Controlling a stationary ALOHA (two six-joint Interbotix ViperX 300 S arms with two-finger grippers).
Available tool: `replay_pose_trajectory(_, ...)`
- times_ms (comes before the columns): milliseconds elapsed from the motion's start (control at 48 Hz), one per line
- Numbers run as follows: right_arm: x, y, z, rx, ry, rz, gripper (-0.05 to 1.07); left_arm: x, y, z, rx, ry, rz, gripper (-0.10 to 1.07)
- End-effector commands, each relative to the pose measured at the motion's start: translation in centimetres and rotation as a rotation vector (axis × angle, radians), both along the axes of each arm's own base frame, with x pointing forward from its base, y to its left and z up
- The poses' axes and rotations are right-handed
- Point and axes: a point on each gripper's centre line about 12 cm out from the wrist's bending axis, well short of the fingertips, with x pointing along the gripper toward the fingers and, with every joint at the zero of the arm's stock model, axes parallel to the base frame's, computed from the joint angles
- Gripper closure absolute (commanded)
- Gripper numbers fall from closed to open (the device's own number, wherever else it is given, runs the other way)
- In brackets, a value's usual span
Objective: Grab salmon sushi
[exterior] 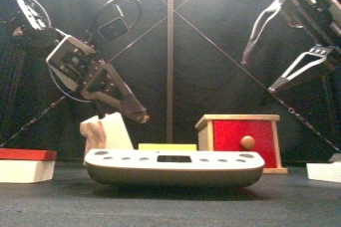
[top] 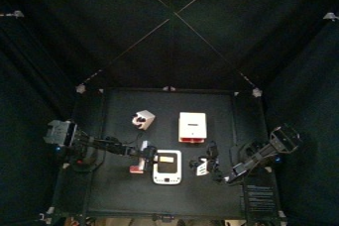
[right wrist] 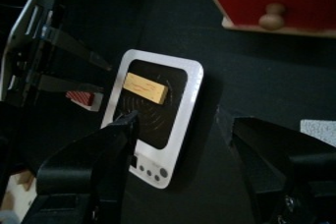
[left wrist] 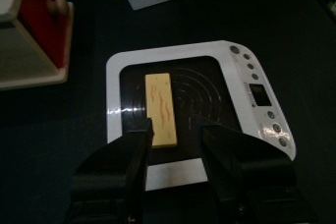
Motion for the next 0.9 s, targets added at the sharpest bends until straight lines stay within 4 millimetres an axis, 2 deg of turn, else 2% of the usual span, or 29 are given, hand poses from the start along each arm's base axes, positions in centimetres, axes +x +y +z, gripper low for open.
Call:
replay_pose_trajectory(0, 0.0, -0.1, 1.2, 0.035, -0.035, 0.015, 0.08, -0.1, -0.1, 1.2, -0.004, -0.038, -0.003, 0.23)
replay_pose_trajectory(104, 0.2, -0.3, 1.7, 0.026, -0.006, 0.033, 0.08, -0.2, -0.1, 1.4, -0.006, -0.044, -0.003, 0.23)
replay_pose_trajectory(292, 0.9, -1.2, 2.6, 0.039, 0.181, -0.002, 0.08, -0.2, -0.2, 1.3, -0.007, -0.041, -0.005, 0.23)
replay_pose_trajectory(521, 2.6, -2.8, 4.4, 0.05, 0.306, 0.14, 0.08, -0.3, -0.4, 1.3, -0.006, -0.041, -0.011, 0.23)
replay_pose_trajectory(667, 4.0, -3.6, 4.7, 0.049, 0.246, 0.29, 0.08, -0.6, -0.7, 1.3, -0.003, -0.024, -0.022, 0.23)
replay_pose_trajectory(875, 5.9, -3.6, 4.9, -0.017, 0.037, 0.518, 0.08, -1.3, -1.3, 1.1, 0.004, 0.052, -0.036, 0.23)
